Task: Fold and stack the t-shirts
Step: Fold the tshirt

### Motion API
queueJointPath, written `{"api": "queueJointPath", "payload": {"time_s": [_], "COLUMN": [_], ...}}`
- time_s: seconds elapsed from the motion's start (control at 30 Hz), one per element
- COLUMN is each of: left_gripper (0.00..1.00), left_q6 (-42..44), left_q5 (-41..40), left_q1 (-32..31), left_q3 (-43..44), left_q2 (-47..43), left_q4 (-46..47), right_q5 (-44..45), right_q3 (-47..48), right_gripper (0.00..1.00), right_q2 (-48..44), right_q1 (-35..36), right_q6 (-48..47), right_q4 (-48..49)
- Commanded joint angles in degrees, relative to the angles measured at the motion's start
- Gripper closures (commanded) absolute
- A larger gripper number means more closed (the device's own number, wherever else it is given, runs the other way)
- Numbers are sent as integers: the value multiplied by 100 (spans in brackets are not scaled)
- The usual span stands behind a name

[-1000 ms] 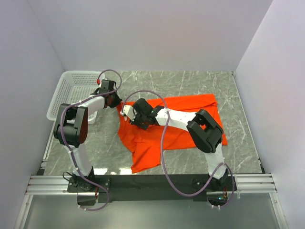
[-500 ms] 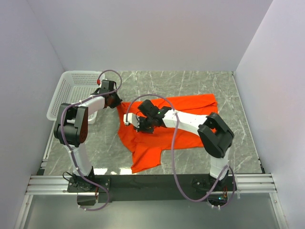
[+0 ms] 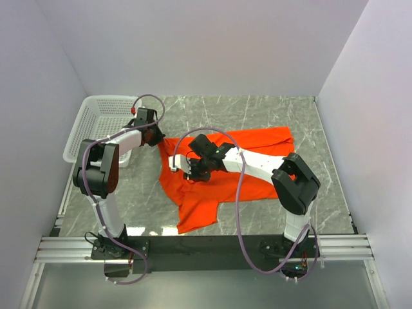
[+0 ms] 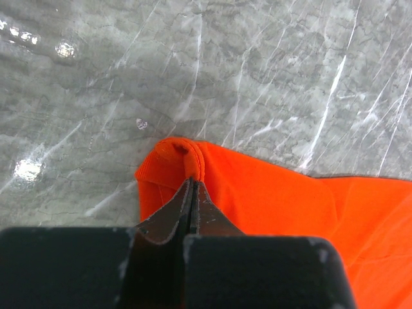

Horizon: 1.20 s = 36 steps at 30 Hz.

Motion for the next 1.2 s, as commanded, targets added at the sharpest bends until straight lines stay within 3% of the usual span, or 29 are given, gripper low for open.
{"api": "queueJointPath", "payload": {"time_s": [0.0,0.13,0.3,0.37,0.53,0.7,0.8,0.83,0.93,1.07,1.1,1.17], "left_gripper": [99,99,80,68,60,53,29,2,1,2,4,7], "left_q6": [73,117,318,450,775,1653,1944,1901,1603,1523,1488,1243], "left_q5": [29,108,528,652,679,556,381,233,-296,659,1071,1390], "left_q1": [24,24,24,-11,-125,-249,-240,-240,-153,24,24,24], "left_q3": [99,56,-216,-383,-682,-1156,-1666,-1928,-2394,-2695,-2756,-2923], "left_q2": [-71,-255,-869,-1211,-1951,-3198,-4051,-4244,-4860,-5300,-5344,-5458], "left_q4": [167,246,815,1027,1222,1275,1336,1328,1038,581,546,528], "right_q5": [10,-218,-937,-1105,-1536,-1660,-1362,-1256,-904,-193,200,361], "right_q3": [100,153,223,153,-356,-1050,-1551,-1683,-2123,-2335,-2309,-2012], "right_gripper": [64,61,61,60,59,57,56,56,56,56,56,56], "right_q2": [-169,-616,-1188,-1504,-2294,-2997,-3402,-3499,-3694,-3545,-3353,-3054], "right_q1": [-83,-486,-1663,-2136,-2991,-3905,-4415,-4659,-5108,-5680,-5734,-5900], "right_q6": [159,432,723,574,2,-585,-876,-921,-806,140,865,1370], "right_q4": [-3,-81,-415,-782,-1364,-1918,-2085,-2077,-1883,-936,-638,-162]}}
